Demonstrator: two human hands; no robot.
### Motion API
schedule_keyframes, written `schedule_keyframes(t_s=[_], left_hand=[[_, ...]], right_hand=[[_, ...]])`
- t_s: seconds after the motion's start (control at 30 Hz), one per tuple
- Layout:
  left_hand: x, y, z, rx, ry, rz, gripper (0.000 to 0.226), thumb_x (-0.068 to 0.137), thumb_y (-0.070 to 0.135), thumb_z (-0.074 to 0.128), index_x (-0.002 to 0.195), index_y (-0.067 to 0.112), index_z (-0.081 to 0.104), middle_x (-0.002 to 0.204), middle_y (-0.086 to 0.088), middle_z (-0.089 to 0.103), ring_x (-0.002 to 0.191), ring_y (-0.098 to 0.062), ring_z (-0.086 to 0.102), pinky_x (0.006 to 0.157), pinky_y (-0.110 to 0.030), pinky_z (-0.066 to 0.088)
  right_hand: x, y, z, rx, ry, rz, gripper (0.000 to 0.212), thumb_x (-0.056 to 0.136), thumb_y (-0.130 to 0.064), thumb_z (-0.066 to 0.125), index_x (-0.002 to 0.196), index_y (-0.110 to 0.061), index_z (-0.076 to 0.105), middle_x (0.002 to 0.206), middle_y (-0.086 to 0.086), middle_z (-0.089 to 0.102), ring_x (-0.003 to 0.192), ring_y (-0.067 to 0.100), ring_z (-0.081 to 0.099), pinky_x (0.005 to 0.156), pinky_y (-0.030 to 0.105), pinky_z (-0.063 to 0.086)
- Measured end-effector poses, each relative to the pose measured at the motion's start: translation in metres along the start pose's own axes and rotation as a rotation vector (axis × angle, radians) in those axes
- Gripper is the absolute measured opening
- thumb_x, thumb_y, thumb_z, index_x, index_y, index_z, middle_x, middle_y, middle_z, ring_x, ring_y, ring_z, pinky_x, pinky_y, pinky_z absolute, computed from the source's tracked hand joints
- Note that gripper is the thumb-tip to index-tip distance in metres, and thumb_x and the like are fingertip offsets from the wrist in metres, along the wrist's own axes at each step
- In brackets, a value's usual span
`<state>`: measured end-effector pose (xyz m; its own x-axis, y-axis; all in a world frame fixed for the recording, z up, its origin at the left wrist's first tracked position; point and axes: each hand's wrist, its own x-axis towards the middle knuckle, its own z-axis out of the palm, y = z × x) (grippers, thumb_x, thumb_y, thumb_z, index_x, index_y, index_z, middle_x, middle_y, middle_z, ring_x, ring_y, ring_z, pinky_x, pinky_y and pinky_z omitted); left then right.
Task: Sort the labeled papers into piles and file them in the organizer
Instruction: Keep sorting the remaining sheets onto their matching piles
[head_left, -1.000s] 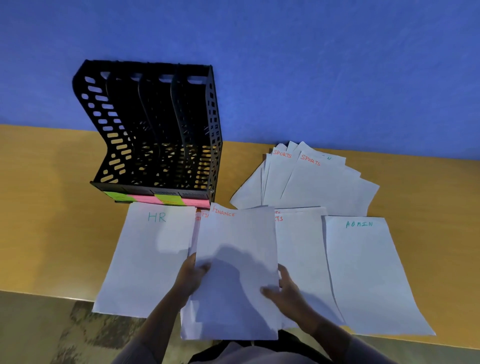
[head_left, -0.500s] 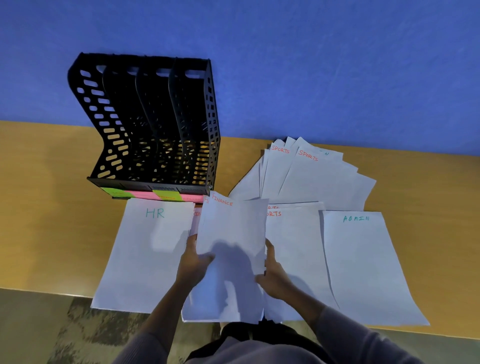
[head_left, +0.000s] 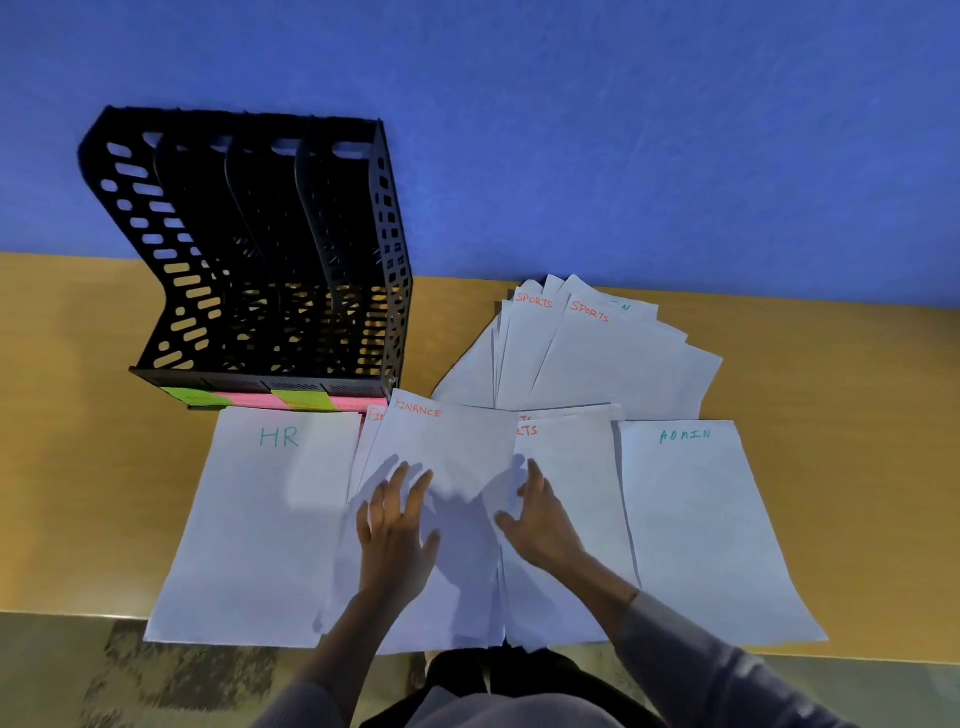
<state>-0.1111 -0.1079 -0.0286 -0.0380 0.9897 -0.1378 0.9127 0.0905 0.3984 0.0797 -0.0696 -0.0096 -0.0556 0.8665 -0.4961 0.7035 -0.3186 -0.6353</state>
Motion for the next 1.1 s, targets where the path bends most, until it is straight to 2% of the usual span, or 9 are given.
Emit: schedule_keyframes(t_s=[0.1, 0.23, 0.33, 0.43, 0.63, 0.8, 0.93, 1.1], left_hand=[[0.01, 0.004, 0.005, -0.036, -0.048, 0.076, 0.065, 0.08, 0.024, 0.073, 0.14, 0.019, 0.048, 0.153, -0.008, 0.035, 0.14, -0.033, 0.034, 0.11, -0.054, 0.034], [0.031, 0.013, 0.013, -0.039, -0.146, 0.113, 0.062, 0.092, 0.037, 0.057, 0.148, 0.03, 0.032, 0.161, 0.004, 0.015, 0.148, -0.022, 0.015, 0.119, -0.045, 0.017], [0.05, 0.028, 0.018, -0.025, -0.184, 0.145, 0.061, 0.094, 0.044, 0.049, 0.149, 0.033, 0.027, 0.161, 0.006, 0.01, 0.149, -0.02, 0.009, 0.12, -0.044, 0.011], [0.075, 0.046, 0.02, -0.003, -0.217, 0.174, 0.06, 0.095, 0.044, 0.046, 0.15, 0.032, 0.024, 0.162, 0.007, 0.008, 0.149, -0.019, 0.006, 0.12, -0.043, 0.009], [0.144, 0.082, 0.011, -0.016, -0.188, 0.184, 0.061, 0.094, 0.041, 0.052, 0.148, 0.025, 0.03, 0.159, 0.004, 0.019, 0.148, -0.018, 0.012, 0.12, -0.037, 0.015], [0.194, 0.099, 0.0, -0.069, -0.226, -0.028, 0.069, 0.089, 0.04, 0.059, 0.148, 0.021, 0.03, 0.158, 0.0, 0.023, 0.146, -0.021, 0.017, 0.116, -0.036, 0.02], [0.212, 0.1, 0.004, 0.027, -0.318, -0.102, 0.071, 0.088, 0.039, 0.057, 0.149, 0.022, 0.026, 0.159, 0.001, 0.021, 0.145, -0.023, 0.019, 0.116, -0.039, 0.022], [0.217, 0.106, 0.014, 0.056, -0.408, -0.07, 0.075, 0.085, 0.037, 0.059, 0.15, 0.022, 0.025, 0.159, 0.001, 0.022, 0.145, -0.024, 0.022, 0.117, -0.045, 0.024]], right_hand=[[0.016, 0.01, -0.028, -0.013, 0.047, 0.026, 0.073, 0.089, -0.025, 0.065, 0.149, -0.006, 0.028, 0.142, 0.015, 0.045, 0.124, 0.031, 0.052, 0.098, 0.033, 0.044], [0.047, 0.024, -0.075, -0.009, 0.187, 0.102, 0.058, 0.087, -0.021, 0.066, 0.139, -0.006, 0.045, 0.133, 0.017, 0.053, 0.116, 0.032, 0.057, 0.095, 0.031, 0.044], [0.074, 0.036, -0.115, -0.006, 0.311, 0.137, 0.054, 0.084, -0.019, 0.068, 0.133, -0.005, 0.051, 0.128, 0.02, 0.055, 0.115, 0.037, 0.058, 0.095, 0.037, 0.046], [0.098, 0.052, -0.148, -0.036, 0.361, 0.227, 0.062, 0.082, -0.023, 0.069, 0.137, -0.006, 0.045, 0.134, 0.021, 0.049, 0.12, 0.041, 0.053, 0.099, 0.045, 0.047], [0.124, 0.092, -0.185, -0.055, 0.445, 0.433, 0.079, 0.075, -0.026, 0.074, 0.141, -0.006, 0.035, 0.14, 0.019, 0.04, 0.129, 0.04, 0.04, 0.101, 0.046, 0.041], [0.13, 0.113, -0.198, 0.041, 0.486, 0.601, 0.092, 0.067, -0.027, 0.085, 0.138, -0.003, 0.03, 0.14, 0.02, 0.037, 0.13, 0.04, 0.042, 0.1, 0.047, 0.044], [0.138, 0.124, -0.202, 0.158, 0.456, 0.616, 0.088, 0.068, -0.02, 0.086, 0.136, -0.002, 0.033, 0.138, 0.02, 0.045, 0.124, 0.038, 0.05, 0.097, 0.046, 0.049], [0.152, 0.129, -0.204, 0.288, 0.465, 0.547, 0.077, 0.074, -0.01, 0.08, 0.138, -0.003, 0.038, 0.133, 0.019, 0.053, 0.121, 0.035, 0.054, 0.083, 0.033, 0.046]])
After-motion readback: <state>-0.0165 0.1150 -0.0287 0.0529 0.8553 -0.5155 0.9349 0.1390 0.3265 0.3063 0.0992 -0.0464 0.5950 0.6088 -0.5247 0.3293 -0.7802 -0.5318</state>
